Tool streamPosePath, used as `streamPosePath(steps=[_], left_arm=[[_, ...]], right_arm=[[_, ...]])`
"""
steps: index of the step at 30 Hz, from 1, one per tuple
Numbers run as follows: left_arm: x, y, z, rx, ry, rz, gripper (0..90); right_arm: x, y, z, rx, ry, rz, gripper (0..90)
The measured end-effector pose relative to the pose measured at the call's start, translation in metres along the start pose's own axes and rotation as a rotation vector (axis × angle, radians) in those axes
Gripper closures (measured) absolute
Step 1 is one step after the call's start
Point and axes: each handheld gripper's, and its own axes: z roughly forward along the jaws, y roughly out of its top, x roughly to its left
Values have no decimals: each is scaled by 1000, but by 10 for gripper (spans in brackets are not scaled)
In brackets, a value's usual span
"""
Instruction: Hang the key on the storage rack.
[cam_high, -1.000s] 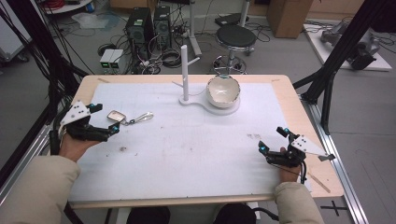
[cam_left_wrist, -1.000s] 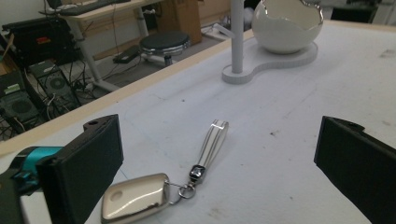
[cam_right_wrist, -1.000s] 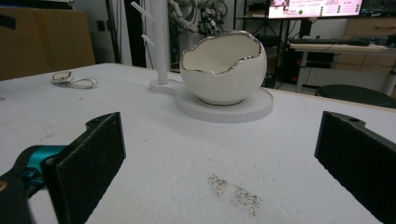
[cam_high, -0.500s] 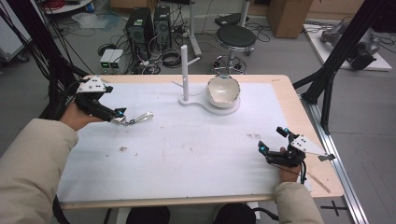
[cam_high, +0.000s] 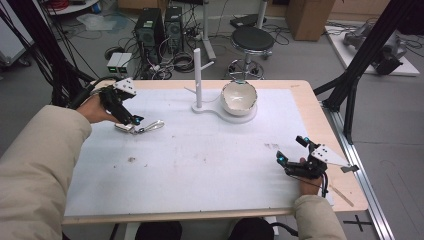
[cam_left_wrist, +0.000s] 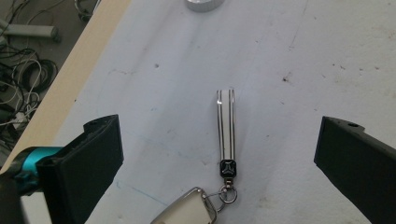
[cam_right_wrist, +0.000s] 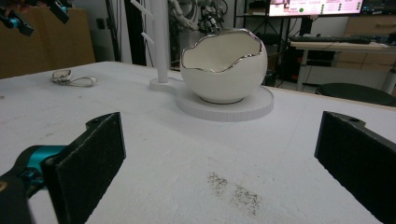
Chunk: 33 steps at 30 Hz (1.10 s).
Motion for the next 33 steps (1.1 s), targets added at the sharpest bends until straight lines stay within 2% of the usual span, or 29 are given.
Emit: streamPosePath(steps=[10,15,17,22,26,33], left_arm=[[1,2,35,125,-64,7,17],[2,-1,48,173,-76,2,20],[2,-2,53,195,-96,9,61],[0,-4,67,249,-116,12,68],[2,-8,76,298,-129,-15,69],[3,-16,84,333,-128,-58,119]], right_arm=[[0,0,0,0,1,3,9],[0,0,0,0,1,1,9],[0,0,0,2,1,1,9],[1,0,0,6,2,-1,9],[1,0,0,5,2,-1,9],[0,0,1,5,2,-2,9]])
